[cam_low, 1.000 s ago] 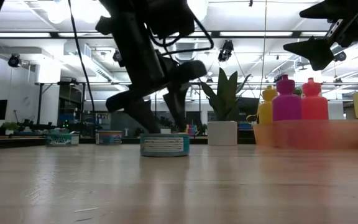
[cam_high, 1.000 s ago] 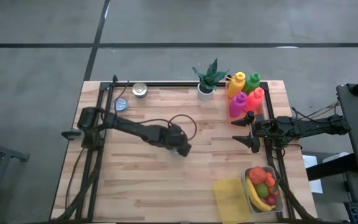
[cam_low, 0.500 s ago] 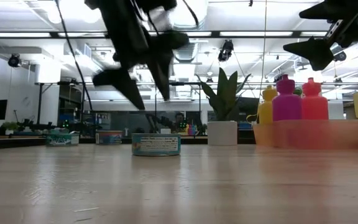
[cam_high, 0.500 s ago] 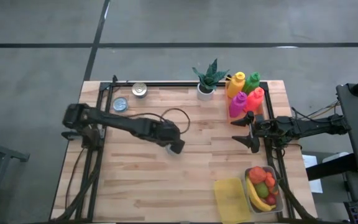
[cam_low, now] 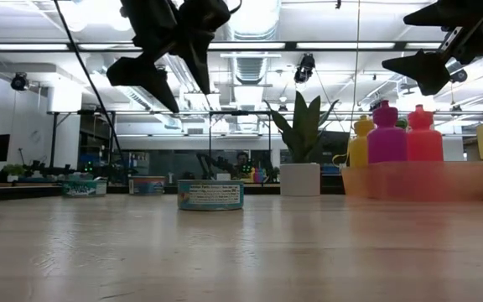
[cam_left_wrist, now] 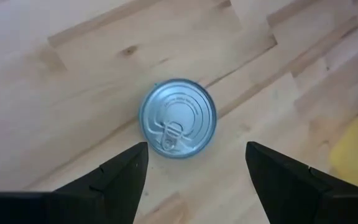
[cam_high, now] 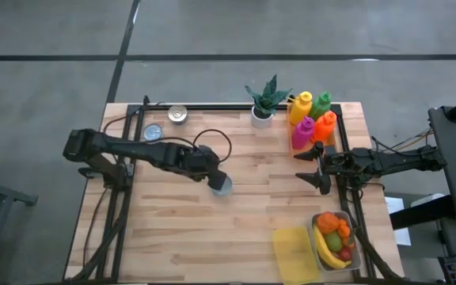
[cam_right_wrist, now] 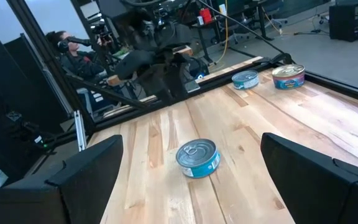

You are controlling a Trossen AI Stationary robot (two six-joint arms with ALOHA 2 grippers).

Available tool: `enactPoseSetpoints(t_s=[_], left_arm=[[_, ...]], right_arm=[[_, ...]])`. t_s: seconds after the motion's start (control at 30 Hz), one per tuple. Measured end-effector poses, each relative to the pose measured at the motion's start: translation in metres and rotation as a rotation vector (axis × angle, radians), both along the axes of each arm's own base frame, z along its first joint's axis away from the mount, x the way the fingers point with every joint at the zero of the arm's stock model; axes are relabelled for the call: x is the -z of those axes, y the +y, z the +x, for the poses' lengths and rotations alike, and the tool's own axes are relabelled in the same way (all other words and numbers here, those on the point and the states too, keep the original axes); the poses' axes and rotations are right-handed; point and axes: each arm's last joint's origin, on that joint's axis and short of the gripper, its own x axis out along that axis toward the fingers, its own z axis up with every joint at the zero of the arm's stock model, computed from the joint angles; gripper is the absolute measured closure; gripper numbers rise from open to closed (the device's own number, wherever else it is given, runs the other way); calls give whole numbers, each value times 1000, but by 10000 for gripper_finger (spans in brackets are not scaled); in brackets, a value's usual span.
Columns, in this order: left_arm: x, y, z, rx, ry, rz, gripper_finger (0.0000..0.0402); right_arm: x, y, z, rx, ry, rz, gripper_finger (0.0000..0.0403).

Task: Pick & Place Food Item
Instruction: Put the blue tuna can into the yellow bin

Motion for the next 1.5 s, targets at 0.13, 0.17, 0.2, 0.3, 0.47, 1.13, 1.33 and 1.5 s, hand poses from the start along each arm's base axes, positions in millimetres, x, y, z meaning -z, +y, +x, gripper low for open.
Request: enactPoseSetpoints(t_s=[0.13, 0.17, 0.2, 0.3, 0.47, 1.13, 1.33, 1.5], left_arm=[[1, 0, 1, -2, -1, -5, 126], [1, 0, 1, 7, 1, 1, 126], [1, 0, 1, 19, 4, 7, 126], [1, 0, 0, 48, 11, 21, 126], [3, 0, -1, 48, 23, 24, 126], [5, 4, -6, 74, 87, 44, 126], [6, 8, -7, -14, 85, 19, 126], [6, 15, -7, -63, 81, -15, 126]], right_arm=[[0, 0, 0, 0, 0, 0, 24], [0, 0, 0, 0, 0, 0, 24], [0, 0, 0, 0, 0, 0, 24], [0, 0, 0, 0, 0, 0, 24], [0, 0, 0, 0, 0, 0, 24], [0, 0, 0, 0, 0, 0, 24], [0, 0, 0, 0, 0, 0, 24], [0, 0, 0, 0, 0, 0, 24]])
